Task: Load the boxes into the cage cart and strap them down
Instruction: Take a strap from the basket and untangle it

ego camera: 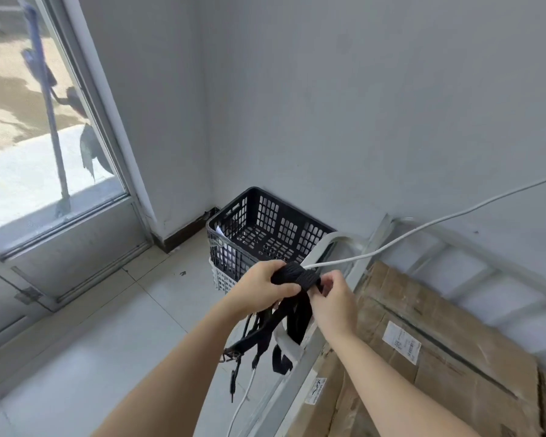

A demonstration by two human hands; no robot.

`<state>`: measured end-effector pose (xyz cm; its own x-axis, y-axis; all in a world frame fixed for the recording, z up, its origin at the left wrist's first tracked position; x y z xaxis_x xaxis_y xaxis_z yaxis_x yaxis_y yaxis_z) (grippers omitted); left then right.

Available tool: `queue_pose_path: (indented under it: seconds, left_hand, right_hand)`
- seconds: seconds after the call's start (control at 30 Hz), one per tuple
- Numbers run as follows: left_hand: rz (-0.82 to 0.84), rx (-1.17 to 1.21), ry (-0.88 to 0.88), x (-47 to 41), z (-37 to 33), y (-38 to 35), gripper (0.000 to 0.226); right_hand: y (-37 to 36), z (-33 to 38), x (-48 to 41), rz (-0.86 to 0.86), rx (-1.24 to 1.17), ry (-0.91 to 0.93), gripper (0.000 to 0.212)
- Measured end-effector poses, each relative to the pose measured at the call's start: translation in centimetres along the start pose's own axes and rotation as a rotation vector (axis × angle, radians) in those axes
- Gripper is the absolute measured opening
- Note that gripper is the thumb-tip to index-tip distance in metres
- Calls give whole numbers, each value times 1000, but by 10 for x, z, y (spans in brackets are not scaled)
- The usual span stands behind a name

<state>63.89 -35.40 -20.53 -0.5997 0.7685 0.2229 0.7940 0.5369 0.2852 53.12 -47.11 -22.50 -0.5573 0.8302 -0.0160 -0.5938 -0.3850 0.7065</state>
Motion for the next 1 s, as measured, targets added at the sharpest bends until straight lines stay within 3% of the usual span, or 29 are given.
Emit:
queue_pose_path:
  seconds: [0.07, 0.13, 0.2, 0.3, 0.37, 0.53, 0.63, 0.7, 0.83, 1.0]
  left_hand:
    - [0, 89, -51, 5, -20, 3, 6]
    - [19, 207, -85, 9, -37, 4, 9]
    - [58, 284, -109, 13, -50, 5, 15]
    - [127, 284, -106, 21, -61, 5, 22]
    - [176, 271, -76, 29, -64, 5, 23]
    - [316, 175, -1, 46, -70, 5, 28]
    - [359, 305, 58, 56, -73, 2, 56]
    - [268, 438, 66, 60, -79, 3, 55]
    - [78, 670, -75, 64, -93, 7, 22]
    - [-112, 790, -152, 75, -96, 16, 23]
  right_hand:
    - [14, 8, -1, -32, -76, -87, 32]
    - [25, 22, 0, 31, -247, -150, 35]
    - [36, 36, -1, 140, -541, -251, 24]
    - [56, 51, -3, 327, -1148, -475, 30]
    - [69, 59, -2, 417, -1360, -555, 33]
    - [81, 73, 10, 518, -1245, -348, 18]
    - [90, 79, 20, 586, -1095, -131, 23]
    - [93, 81, 29, 638, -961, -42, 26]
    - [89, 76, 40, 698, -764, 5, 26]
    - [90, 70, 40, 478, -717, -30, 12]
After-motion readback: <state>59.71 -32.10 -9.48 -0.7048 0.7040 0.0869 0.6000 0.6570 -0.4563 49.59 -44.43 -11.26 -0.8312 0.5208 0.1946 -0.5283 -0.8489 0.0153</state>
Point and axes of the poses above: each hand's wrist, its own x-axis away from the middle knuckle, its own y-axis out of the back of the hand, z = x × y, the point moved 3 cm from there along -x, towards the middle knuckle, and after that the axes turned 4 degrees about -z, right-handed, at the moved point
